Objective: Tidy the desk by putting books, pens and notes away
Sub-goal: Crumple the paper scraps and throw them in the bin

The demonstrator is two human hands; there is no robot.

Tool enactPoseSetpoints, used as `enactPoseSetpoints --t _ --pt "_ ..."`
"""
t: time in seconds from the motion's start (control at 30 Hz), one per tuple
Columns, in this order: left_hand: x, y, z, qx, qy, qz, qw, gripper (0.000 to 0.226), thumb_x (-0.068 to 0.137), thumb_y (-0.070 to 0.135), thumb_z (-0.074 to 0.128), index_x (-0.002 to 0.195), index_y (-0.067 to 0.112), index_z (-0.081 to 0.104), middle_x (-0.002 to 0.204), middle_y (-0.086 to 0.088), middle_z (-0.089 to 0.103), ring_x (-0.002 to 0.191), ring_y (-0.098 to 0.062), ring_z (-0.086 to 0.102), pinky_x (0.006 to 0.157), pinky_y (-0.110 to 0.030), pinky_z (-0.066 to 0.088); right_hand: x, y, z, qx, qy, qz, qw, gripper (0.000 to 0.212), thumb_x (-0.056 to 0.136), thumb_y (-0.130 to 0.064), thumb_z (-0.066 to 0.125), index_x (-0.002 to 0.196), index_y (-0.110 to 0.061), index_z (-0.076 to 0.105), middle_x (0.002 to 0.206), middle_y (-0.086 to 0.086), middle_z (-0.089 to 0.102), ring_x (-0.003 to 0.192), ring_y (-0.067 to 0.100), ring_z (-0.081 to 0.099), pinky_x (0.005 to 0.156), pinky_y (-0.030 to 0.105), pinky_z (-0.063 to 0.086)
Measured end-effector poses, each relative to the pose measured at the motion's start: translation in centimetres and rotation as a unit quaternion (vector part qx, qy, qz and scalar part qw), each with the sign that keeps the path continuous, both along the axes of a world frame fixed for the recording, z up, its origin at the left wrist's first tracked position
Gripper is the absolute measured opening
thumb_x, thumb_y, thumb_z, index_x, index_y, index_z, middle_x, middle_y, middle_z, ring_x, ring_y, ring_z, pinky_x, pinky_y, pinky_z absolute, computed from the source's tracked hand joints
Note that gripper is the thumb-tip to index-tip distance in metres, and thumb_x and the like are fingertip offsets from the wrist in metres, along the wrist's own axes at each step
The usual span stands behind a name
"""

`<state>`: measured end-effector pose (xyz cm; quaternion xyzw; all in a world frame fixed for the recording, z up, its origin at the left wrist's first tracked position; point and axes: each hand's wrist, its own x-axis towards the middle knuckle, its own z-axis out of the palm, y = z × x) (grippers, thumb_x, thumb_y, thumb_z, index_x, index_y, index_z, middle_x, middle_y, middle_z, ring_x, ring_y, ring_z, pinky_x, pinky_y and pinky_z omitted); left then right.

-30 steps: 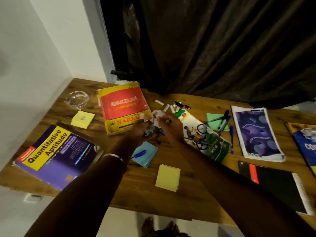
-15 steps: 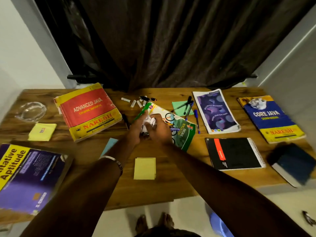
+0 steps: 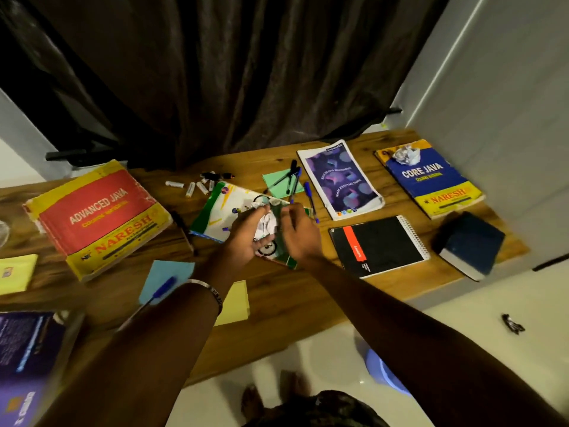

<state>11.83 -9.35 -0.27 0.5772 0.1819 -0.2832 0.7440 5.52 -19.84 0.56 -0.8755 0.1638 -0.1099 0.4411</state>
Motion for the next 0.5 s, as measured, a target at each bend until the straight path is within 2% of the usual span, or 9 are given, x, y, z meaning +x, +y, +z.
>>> enactPoseSetpoints --t 0.07,0.17,0.23,0.33,0.4,0.5 --pt "0.0 -1.7 0.1 0.011 0.013 -0.01 1.0 0.015 0.085 0.032 0.068 0.097 0.023 0.066 0.105 -0.003 0.066 0.095 -0.019 0.063 0.061 -0.028 0.056 -0.2 -2.4 -0.3 -0.02 0.024 -0.022 0.999 0.023 0.099 -0.03 0.046 0.117 -0.017 0.052 0.102 0.002 0.067 0.086 0.016 0.066 0.069 0.03 0.056" --pt "0.3 -4.4 0.1 0.026 0.022 -0.025 0.999 0.016 0.084 0.034 0.069 0.092 0.021 0.065 0.1 -0.004 0.066 0.091 -0.019 0.064 0.064 -0.03 0.057 -0.3 -6.1 -0.8 -0.017 0.05 -0.041 0.998 0.022 0.092 -0.022 0.059 0.114 -0.016 0.057 0.107 0.001 0.067 0.096 0.016 0.065 0.08 0.03 0.054" --pt "0.6 -6.5 0.2 0.027 0.02 -0.041 0.999 0.018 0.083 0.033 0.069 0.094 0.02 0.065 0.097 -0.004 0.066 0.087 -0.017 0.062 0.062 -0.029 0.055 -0.2 -8.6 -0.8 -0.024 0.061 -0.06 0.996 0.022 0.09 -0.025 0.062 0.11 -0.016 0.06 0.105 0.001 0.067 0.096 0.017 0.064 0.081 0.029 0.052" --pt "1.4 -9.7 0.5 0.018 0.019 -0.055 0.998 0.01 0.085 0.032 0.067 0.087 0.022 0.064 0.09 -0.002 0.066 0.08 -0.015 0.062 0.062 -0.028 0.053 0.1 -12.6 -0.8 -0.045 0.073 -0.086 0.993 0.025 0.09 -0.031 0.063 0.109 -0.015 0.062 0.105 0.003 0.067 0.098 0.019 0.064 0.085 0.032 0.053" --pt "2.1 -12.3 0.4 0.015 0.02 -0.063 0.998 0.012 0.083 0.034 0.069 0.087 0.023 0.065 0.094 -0.004 0.068 0.083 -0.016 0.063 0.062 -0.029 0.053 0.6 -15.9 -0.9 -0.07 0.071 -0.097 0.99 0.02 0.087 -0.025 0.065 0.104 -0.014 0.064 0.106 0.006 0.068 0.1 0.023 0.064 0.082 0.028 0.049" --pt "3.0 -15.9 0.3 0.024 0.02 -0.067 0.997 0.018 0.079 0.037 0.073 0.089 0.023 0.066 0.095 -0.002 0.068 0.087 -0.017 0.063 0.061 -0.03 0.055 1.9 -21.0 -0.7 -0.089 0.082 -0.114 0.986 0.023 0.084 -0.029 0.066 0.102 -0.016 0.063 0.106 0.009 0.068 0.1 0.028 0.064 0.079 0.029 0.048"
